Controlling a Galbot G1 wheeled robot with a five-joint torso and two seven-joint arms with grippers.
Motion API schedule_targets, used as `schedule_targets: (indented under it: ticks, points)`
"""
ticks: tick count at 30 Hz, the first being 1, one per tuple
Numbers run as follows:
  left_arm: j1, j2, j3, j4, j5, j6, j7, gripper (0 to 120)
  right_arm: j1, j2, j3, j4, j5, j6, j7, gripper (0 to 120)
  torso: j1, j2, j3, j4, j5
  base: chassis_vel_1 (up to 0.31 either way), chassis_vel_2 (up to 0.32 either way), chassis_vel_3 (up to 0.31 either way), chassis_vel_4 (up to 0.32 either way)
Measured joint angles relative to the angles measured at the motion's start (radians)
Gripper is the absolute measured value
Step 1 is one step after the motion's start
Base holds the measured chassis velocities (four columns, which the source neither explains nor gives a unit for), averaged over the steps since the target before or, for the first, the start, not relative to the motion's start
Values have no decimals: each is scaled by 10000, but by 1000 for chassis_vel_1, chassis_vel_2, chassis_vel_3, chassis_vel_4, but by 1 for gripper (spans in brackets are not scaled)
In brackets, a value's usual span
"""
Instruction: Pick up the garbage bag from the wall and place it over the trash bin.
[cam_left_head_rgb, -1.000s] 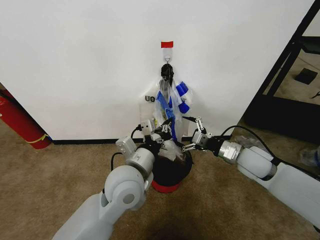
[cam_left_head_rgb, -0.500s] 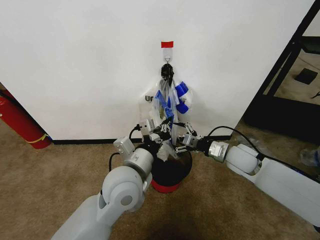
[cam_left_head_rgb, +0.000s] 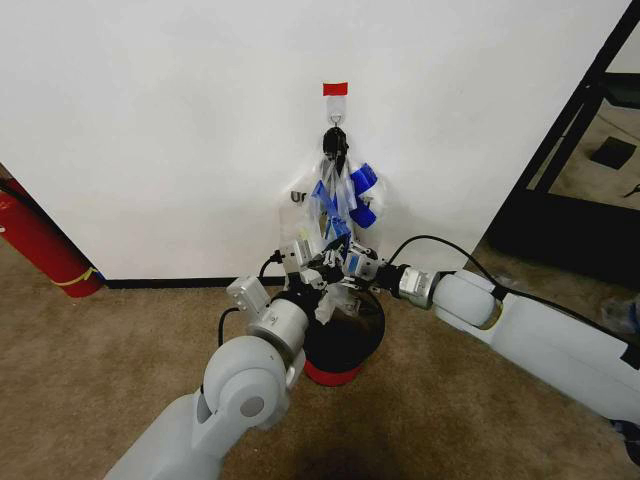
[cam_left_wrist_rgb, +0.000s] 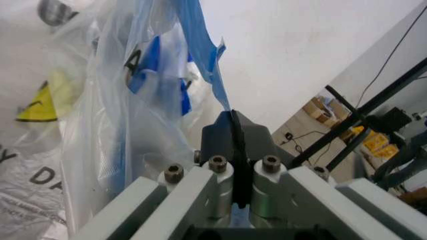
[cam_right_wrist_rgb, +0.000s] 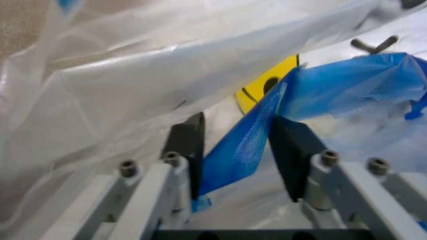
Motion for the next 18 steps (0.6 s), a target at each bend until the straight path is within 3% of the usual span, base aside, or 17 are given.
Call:
schedule_targets:
  ticks: [9,14,18]
  points:
    - [-67,-66,-41,180,23,-73,4,0,-515,-329,336,185,-45,96,443,0,0,0,0,-2,1,0,0,0,0]
    - [-124,-78,-37,276,45,-86,4,0,-996,-539,812,394,52,163,671,0,0,0,0,0,0,0,0,0,0]
    - [-81,-47,-226,370,76,-123,8,0,-2500,-799,2425,954,379,273,1008,0,0,0,0,-2,0,0,0,0,0]
